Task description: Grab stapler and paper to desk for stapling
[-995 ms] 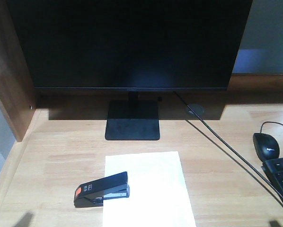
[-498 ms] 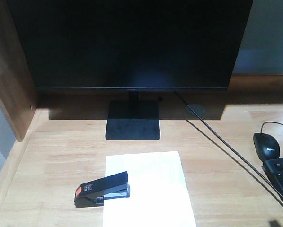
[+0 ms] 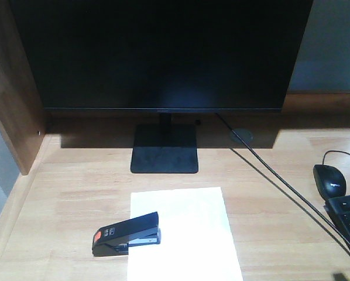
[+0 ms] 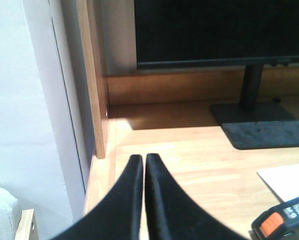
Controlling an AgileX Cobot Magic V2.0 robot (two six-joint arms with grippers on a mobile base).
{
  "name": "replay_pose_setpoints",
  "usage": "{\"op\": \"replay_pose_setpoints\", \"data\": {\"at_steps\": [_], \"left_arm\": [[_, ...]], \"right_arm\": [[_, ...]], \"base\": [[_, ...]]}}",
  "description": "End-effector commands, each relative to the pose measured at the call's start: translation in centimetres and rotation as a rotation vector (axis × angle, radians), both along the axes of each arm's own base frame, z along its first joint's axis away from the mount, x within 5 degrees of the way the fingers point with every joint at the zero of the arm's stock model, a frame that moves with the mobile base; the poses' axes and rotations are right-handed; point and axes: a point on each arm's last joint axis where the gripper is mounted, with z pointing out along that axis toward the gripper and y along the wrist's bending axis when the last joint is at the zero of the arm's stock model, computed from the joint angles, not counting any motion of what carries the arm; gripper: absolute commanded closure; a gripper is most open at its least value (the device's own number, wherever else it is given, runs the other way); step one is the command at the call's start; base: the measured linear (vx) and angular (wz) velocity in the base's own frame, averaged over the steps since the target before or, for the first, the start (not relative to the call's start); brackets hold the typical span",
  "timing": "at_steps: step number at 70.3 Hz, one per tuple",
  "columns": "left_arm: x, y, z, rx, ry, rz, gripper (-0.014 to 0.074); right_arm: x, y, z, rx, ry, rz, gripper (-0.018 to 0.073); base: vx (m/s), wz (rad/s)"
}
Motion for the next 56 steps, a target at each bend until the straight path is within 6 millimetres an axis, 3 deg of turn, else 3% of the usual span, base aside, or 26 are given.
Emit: {"op": "replay_pose_setpoints", "data": {"at_steps": [1,56], "left_arm": [[0.1,0.16,0.73,-0.027,-0.158,0.02,0.0603],[0.26,0.23,0.19,-0.028,-0.187,0.027,0.0603]], "right_arm": [[-0.03,0.19,0.97,-0.013,-0.028,0.02,0.0568],[-0.03,0.19,0.97,-0.013,-0.028,0.021,0.0568]], "base": [[0.0,0.0],[0.0,0.0]]}}
